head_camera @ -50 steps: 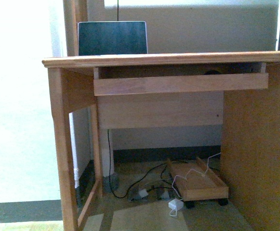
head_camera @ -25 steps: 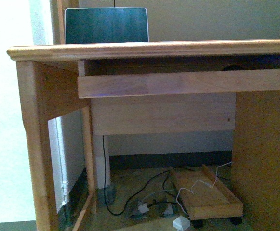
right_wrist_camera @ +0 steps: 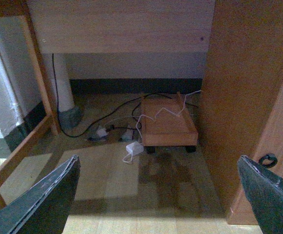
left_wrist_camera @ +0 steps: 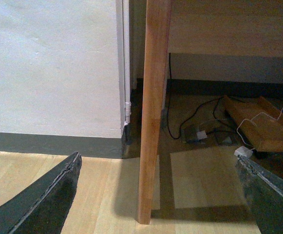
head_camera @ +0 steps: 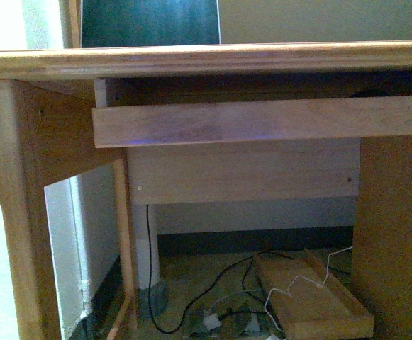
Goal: Place mouse
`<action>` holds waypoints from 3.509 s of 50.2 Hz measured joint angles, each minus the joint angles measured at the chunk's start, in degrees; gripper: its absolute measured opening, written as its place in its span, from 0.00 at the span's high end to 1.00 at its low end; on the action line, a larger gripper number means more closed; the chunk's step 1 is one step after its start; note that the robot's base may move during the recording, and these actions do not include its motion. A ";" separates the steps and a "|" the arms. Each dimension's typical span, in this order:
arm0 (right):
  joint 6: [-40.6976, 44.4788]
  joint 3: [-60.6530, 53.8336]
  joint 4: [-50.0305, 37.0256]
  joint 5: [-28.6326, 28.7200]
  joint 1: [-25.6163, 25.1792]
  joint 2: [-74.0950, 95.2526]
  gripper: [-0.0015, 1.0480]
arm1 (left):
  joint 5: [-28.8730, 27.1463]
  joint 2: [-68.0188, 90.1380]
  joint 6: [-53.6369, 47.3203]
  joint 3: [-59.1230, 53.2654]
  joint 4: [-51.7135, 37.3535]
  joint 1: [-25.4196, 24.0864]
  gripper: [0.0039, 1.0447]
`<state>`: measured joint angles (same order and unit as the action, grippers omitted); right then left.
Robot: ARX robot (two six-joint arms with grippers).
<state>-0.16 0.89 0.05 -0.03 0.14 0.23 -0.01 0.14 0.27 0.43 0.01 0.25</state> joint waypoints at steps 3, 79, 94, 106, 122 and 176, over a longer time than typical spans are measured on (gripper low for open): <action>0.00 0.00 0.00 0.04 -0.02 0.00 0.07 | 0.02 0.00 0.00 0.00 0.00 0.00 0.07; 0.00 0.00 0.00 0.00 -0.02 0.00 0.07 | 3.96 95.95 -54.51 20.72 -69.40 8.92 0.07; 0.00 0.00 0.00 0.02 -0.02 0.00 0.07 | 14.69 112.76 -76.13 37.13 -69.85 10.14 0.07; 0.00 0.00 0.00 0.02 -0.02 0.00 0.07 | 19.50 120.87 -79.82 49.53 -65.42 10.45 0.07; 0.00 0.00 0.00 0.02 -0.02 0.00 0.07 | 23.28 127.45 -78.20 57.37 -64.00 10.64 0.07; 0.00 0.00 0.00 0.00 -0.02 0.00 0.07 | -13.20 57.37 0.63 19.50 -38.80 17.62 0.36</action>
<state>-0.16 0.89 0.05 -0.03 0.12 0.23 -13.21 57.52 0.91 19.92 -38.79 17.87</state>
